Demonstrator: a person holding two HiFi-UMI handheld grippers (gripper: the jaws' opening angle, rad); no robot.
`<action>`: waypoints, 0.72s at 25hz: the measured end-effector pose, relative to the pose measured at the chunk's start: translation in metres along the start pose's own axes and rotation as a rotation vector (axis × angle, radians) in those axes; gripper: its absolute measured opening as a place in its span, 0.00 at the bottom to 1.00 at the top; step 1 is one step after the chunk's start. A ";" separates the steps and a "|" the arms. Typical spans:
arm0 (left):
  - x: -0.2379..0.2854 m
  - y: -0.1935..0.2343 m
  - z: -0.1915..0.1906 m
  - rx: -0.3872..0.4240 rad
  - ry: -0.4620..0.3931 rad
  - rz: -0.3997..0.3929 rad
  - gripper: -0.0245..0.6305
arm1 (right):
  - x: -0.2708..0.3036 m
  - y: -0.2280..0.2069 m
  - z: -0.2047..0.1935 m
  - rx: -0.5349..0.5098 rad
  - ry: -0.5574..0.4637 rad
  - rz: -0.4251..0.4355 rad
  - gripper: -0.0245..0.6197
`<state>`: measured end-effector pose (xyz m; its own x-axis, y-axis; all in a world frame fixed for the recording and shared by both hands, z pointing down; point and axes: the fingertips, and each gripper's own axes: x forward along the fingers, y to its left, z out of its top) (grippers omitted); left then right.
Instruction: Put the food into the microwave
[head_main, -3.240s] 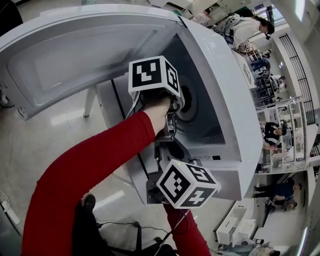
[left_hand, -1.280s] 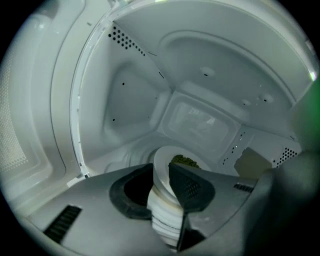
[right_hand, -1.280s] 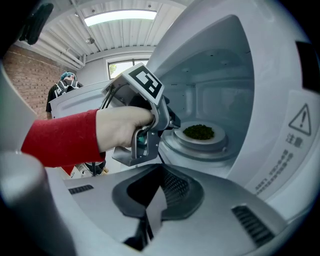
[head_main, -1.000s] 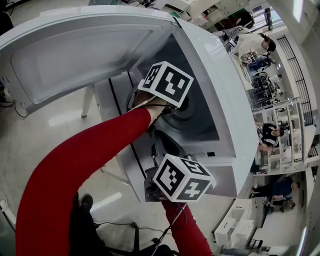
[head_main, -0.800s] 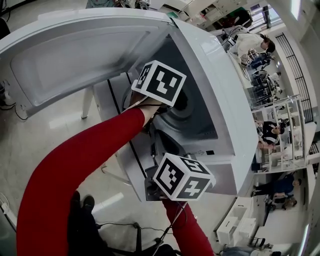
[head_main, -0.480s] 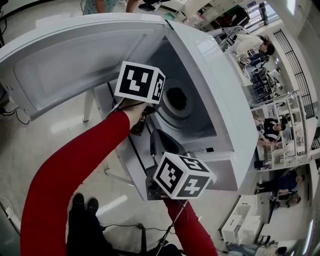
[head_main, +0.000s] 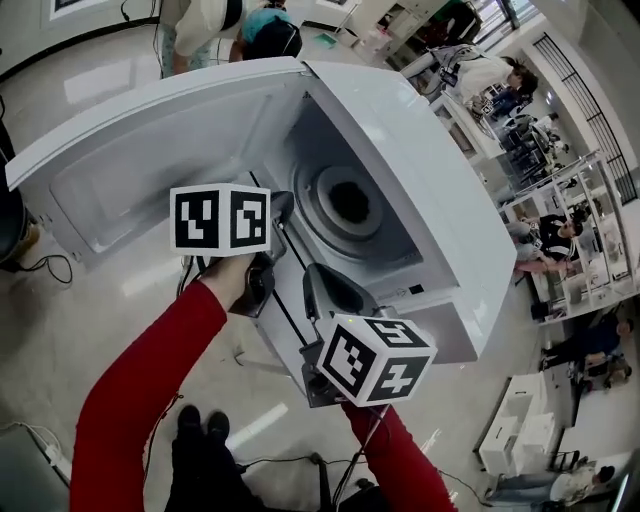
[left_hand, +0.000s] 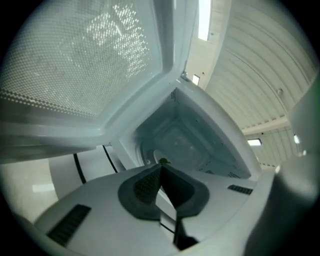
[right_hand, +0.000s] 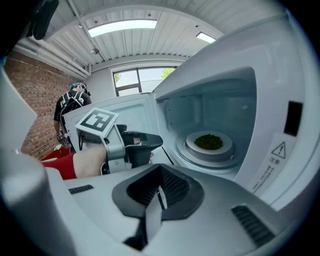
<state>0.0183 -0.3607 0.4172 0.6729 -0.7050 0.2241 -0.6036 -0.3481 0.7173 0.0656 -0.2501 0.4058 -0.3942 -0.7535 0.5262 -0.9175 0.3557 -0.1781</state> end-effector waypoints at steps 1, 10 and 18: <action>-0.009 -0.002 -0.002 0.004 0.002 -0.007 0.05 | -0.004 0.005 0.002 0.008 -0.010 0.011 0.06; -0.108 -0.047 -0.010 0.069 0.035 -0.060 0.05 | -0.072 0.064 0.032 0.108 -0.131 0.141 0.06; -0.176 -0.110 -0.014 0.303 0.024 -0.039 0.05 | -0.152 0.073 0.045 0.123 -0.272 0.190 0.06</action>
<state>-0.0277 -0.1900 0.3080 0.7055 -0.6741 0.2187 -0.6751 -0.5455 0.4967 0.0561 -0.1340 0.2752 -0.5431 -0.8058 0.2360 -0.8192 0.4470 -0.3593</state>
